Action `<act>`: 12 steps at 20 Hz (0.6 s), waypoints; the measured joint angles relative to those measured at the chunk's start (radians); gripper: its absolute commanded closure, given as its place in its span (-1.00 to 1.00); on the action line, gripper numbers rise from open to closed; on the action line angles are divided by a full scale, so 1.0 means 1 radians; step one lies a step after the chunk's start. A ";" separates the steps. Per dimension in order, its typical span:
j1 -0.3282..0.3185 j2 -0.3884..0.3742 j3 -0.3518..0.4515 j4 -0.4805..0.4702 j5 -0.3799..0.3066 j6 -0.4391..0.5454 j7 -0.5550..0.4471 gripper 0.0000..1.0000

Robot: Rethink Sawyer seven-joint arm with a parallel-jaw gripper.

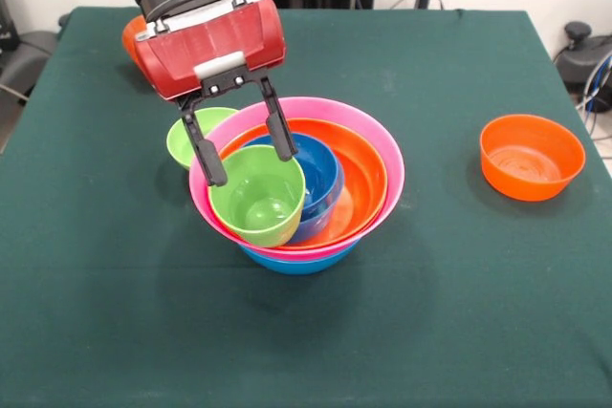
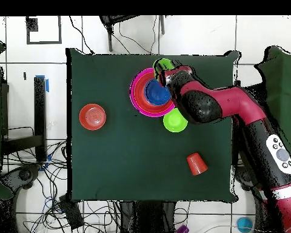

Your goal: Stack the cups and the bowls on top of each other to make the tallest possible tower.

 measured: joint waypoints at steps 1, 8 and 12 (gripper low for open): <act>0.000 0.000 0.000 0.000 0.003 0.000 0.000 -1.00; 0.001 0.000 0.000 0.000 0.012 0.000 0.000 -1.00; 0.001 0.000 0.000 0.000 0.012 0.000 0.000 -1.00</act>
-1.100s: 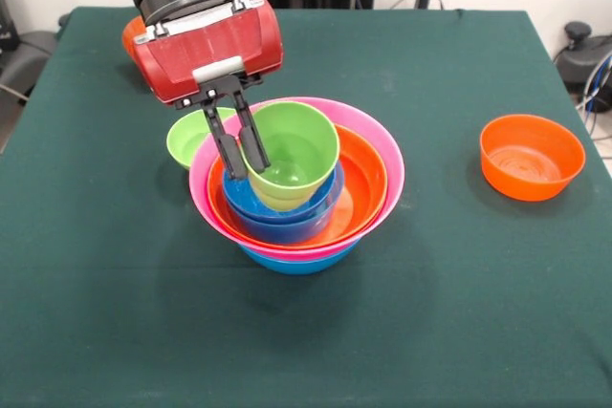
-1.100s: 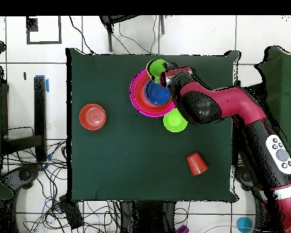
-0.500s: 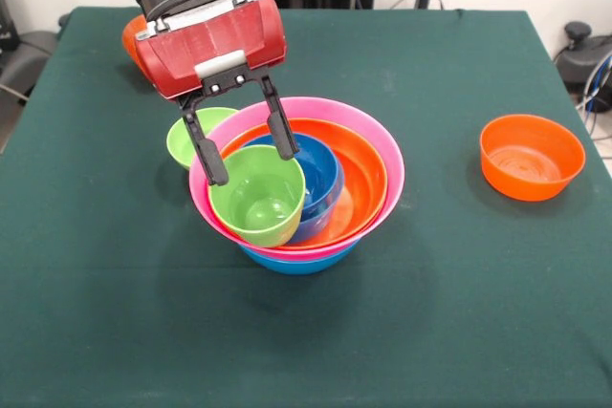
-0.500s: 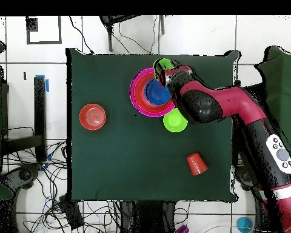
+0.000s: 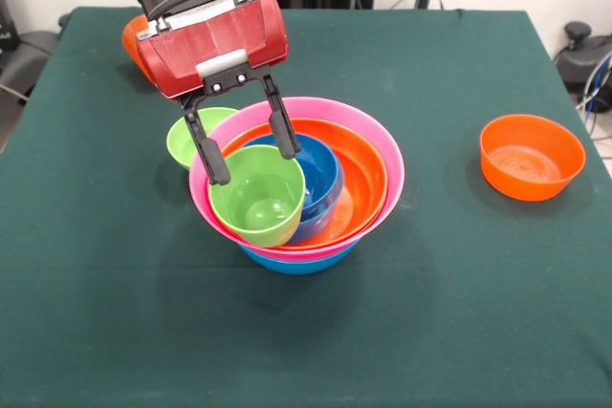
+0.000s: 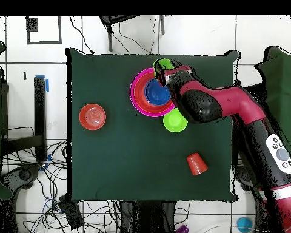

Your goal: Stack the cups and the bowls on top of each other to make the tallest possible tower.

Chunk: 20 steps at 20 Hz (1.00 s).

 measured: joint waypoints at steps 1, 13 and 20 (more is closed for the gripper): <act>0.000 0.000 0.000 0.000 0.000 0.000 0.000 -1.00; 0.005 0.000 0.000 0.000 0.000 0.000 0.000 -1.00; 0.041 -0.032 -0.018 0.004 -0.007 -0.002 0.000 -1.00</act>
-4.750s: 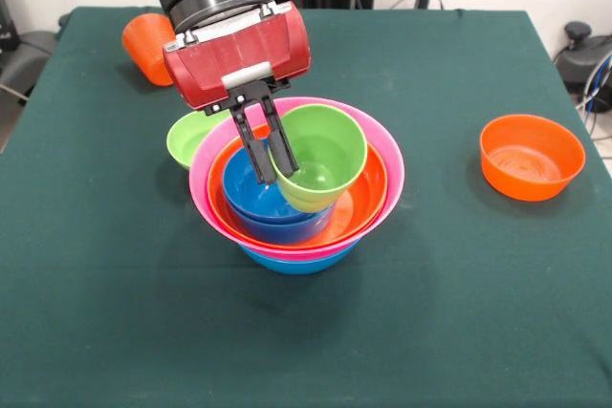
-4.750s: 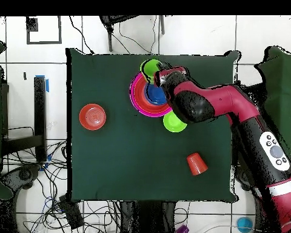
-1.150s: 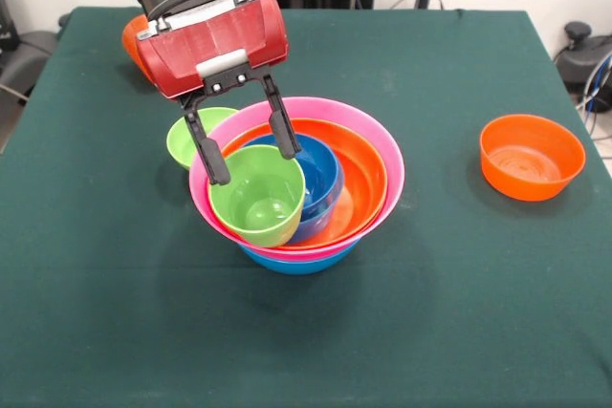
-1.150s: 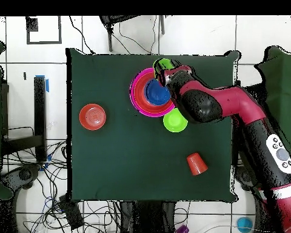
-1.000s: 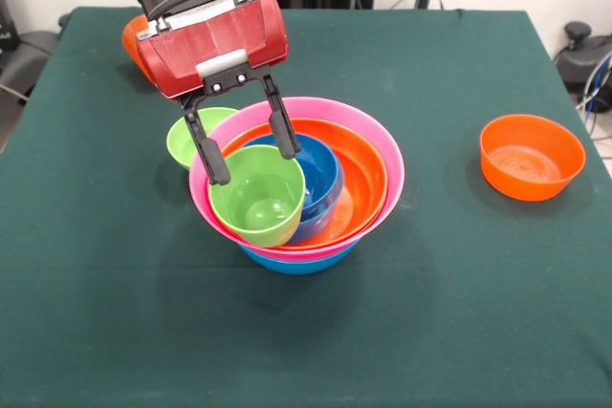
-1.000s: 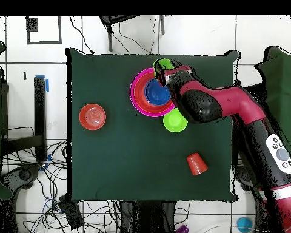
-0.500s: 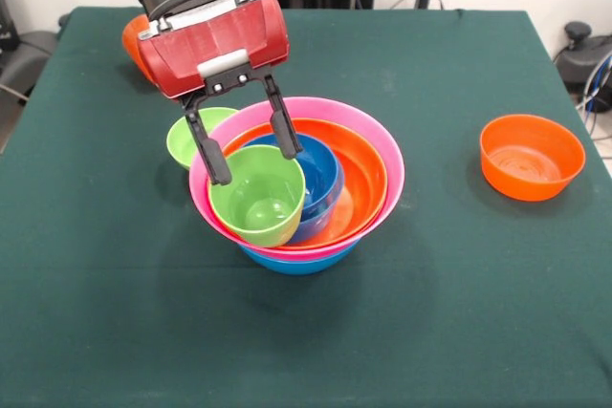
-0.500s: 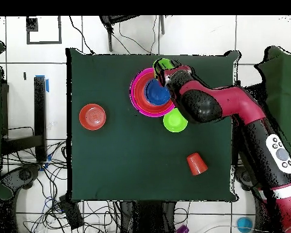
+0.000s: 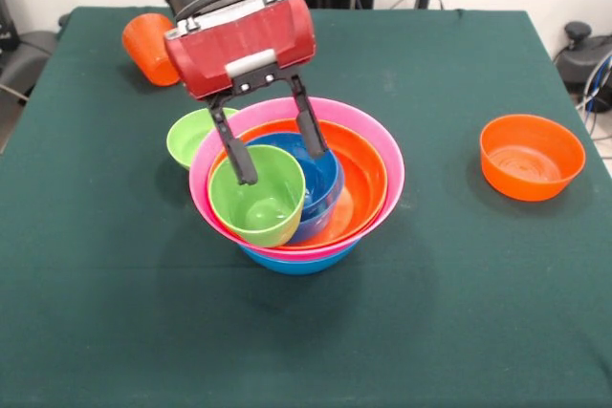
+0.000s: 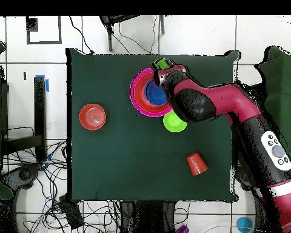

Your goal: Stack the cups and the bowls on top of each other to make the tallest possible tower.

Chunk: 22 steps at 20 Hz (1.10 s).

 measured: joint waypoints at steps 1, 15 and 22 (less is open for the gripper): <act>0.006 -0.010 -0.006 0.002 -0.004 -0.004 0.000 -1.00; 0.441 -0.430 -0.434 0.151 -0.054 -0.347 0.251 -1.00; 0.478 -0.572 -0.469 0.248 0.037 -0.382 0.311 -1.00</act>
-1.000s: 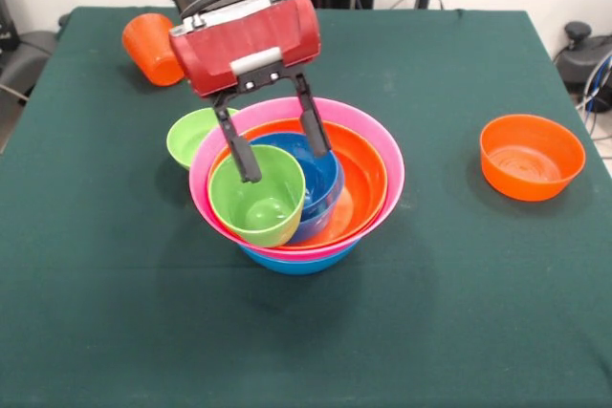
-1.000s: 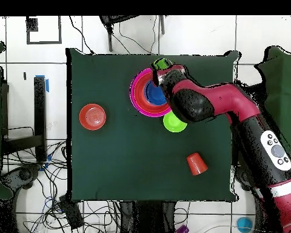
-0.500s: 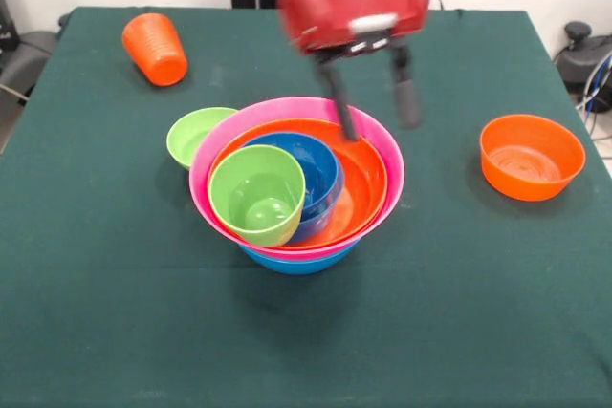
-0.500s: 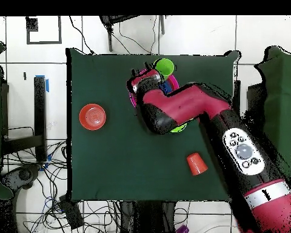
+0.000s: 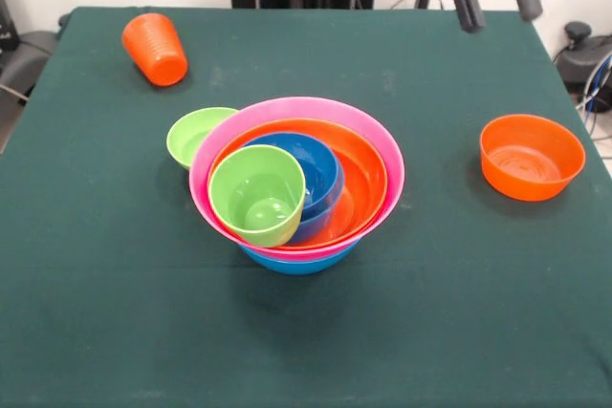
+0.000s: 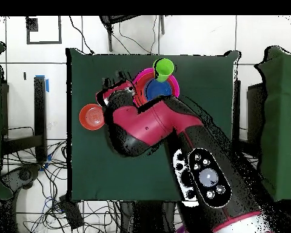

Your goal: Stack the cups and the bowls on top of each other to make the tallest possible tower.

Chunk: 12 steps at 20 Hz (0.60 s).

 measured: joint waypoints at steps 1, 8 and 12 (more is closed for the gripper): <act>-0.017 -0.010 0.004 0.008 0.012 0.000 0.000 -1.00; -0.139 -0.042 0.022 0.036 0.065 0.000 0.000 -1.00; -0.177 -0.047 0.018 0.036 0.066 0.001 0.000 -1.00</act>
